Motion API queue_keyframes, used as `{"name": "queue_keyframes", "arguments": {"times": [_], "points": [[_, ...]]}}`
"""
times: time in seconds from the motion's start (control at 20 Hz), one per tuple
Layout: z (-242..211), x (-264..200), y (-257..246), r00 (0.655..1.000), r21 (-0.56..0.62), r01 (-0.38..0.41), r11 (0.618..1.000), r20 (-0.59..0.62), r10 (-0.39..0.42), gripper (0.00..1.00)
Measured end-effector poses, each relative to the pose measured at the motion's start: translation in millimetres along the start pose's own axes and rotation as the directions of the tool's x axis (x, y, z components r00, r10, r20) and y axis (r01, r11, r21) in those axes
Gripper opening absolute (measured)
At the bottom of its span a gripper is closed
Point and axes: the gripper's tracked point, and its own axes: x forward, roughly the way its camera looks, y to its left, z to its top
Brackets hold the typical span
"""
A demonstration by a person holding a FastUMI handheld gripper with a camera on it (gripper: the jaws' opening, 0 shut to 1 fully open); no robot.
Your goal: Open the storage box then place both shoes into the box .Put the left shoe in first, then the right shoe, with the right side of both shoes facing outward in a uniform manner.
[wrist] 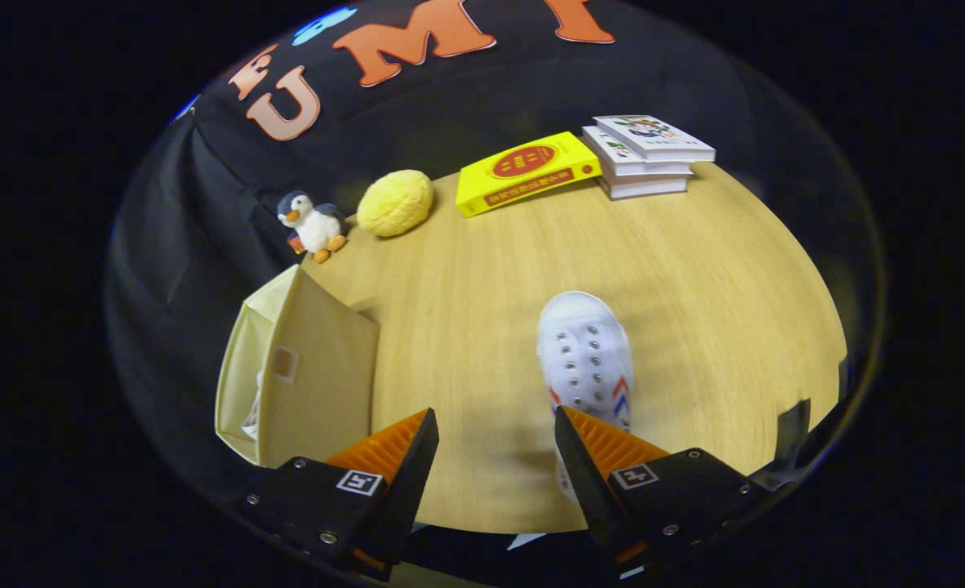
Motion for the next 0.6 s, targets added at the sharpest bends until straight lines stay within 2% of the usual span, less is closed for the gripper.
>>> {"name": "queue_keyframes", "arguments": {"times": [0.2, 0.4, 0.55, 0.6], "points": [[-16.3, 6.8, -58.8, 0.993, -0.079, 0.117, 0.99, 0.002, -0.117, 0.86], [-27.5, 25.8, -77.6, 0.988, -0.199, 0.151, 0.968, 0.014, -0.151, 0.78], [-26.4, 43.3, -86.8, 0.979, -0.316, 0.201, 0.927, 0.082, -0.185, 0.73], [-25.0, 49.2, -82.6, 0.977, -0.325, 0.209, 0.922, 0.11, -0.182, 0.67]]}}
